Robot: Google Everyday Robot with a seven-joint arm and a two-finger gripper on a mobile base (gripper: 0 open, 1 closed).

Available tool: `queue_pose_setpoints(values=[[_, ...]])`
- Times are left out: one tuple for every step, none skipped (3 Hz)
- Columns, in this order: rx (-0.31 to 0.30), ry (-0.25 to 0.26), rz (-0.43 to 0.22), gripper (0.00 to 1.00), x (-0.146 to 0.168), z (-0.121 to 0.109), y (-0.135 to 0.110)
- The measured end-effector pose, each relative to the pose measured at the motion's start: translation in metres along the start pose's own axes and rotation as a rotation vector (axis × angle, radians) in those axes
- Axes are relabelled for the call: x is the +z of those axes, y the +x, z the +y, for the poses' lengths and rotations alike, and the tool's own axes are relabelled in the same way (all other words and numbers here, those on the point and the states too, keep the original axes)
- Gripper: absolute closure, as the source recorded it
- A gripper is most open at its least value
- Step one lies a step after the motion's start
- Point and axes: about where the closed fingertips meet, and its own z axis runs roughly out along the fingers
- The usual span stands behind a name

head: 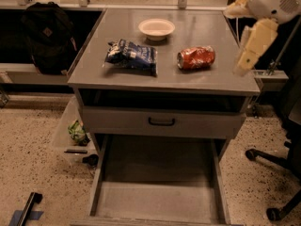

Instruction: Place coke can into middle drawer

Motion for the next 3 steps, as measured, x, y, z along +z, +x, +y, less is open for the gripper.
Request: queue_pose_setpoints(values=[[-0.013, -0.059, -0.089, 0.00, 0.027, -0.040, -0.018], [-0.020, -0.087, -0.219, 0.00, 0.049, -0.073, -0.045], [-0.046, -0.031, -0.321, 0.00, 0.034, -0.096, -0.072]])
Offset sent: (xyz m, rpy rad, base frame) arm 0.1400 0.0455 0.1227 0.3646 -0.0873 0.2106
